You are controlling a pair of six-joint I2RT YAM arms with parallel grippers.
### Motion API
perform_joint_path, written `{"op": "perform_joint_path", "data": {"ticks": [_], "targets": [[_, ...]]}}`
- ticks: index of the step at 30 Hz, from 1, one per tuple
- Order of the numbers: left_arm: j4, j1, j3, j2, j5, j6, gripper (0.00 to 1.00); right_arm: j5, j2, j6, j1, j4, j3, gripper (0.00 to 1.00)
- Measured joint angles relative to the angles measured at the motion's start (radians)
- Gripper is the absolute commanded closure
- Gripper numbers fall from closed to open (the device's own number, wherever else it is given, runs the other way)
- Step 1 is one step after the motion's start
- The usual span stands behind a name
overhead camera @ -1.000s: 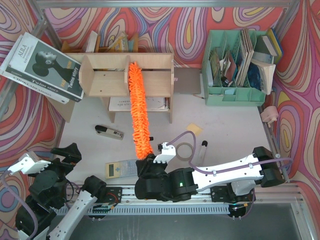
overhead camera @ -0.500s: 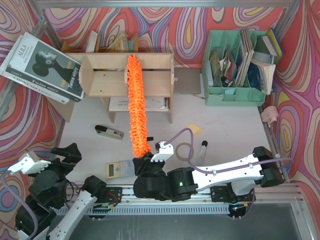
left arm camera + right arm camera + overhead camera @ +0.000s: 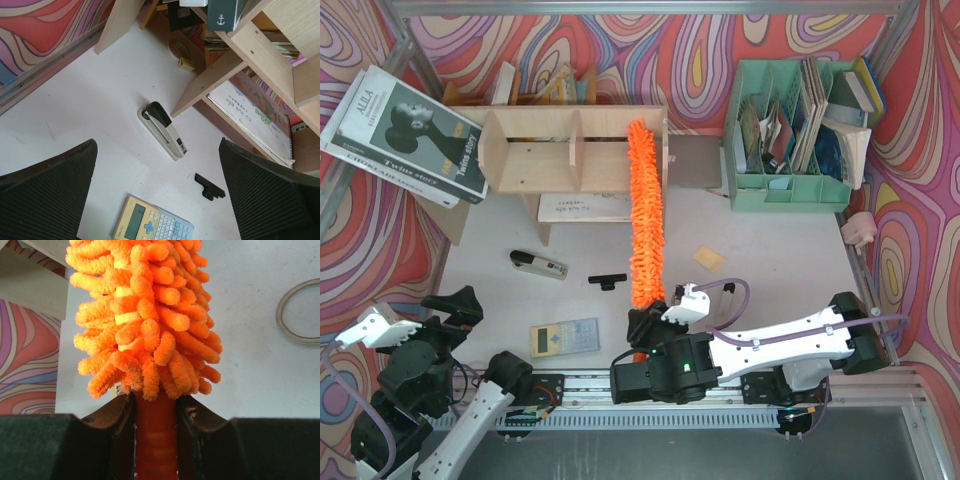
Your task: Dust the bookshelf with a duster
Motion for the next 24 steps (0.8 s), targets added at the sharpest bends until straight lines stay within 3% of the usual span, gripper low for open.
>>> {"op": "perform_joint_path", "data": {"ticks": [5, 11, 24], "targets": [[0.0, 0.0, 0.0, 0.0, 0.0, 0.0, 0.02, 0.001, -0.006, 0.07, 0.001, -0.091, 0.024, 1.0], [0.0, 0.0, 0.0, 0.0, 0.0, 0.0, 0.02, -0.003, -0.059, 0.059, 0.004, -0.076, 0.039, 1.0], [0.0, 0.0, 0.0, 0.0, 0.0, 0.0, 0.02, 0.018, -0.16, -0.334, 0.006, 0.304, -0.008, 1.0]]}}
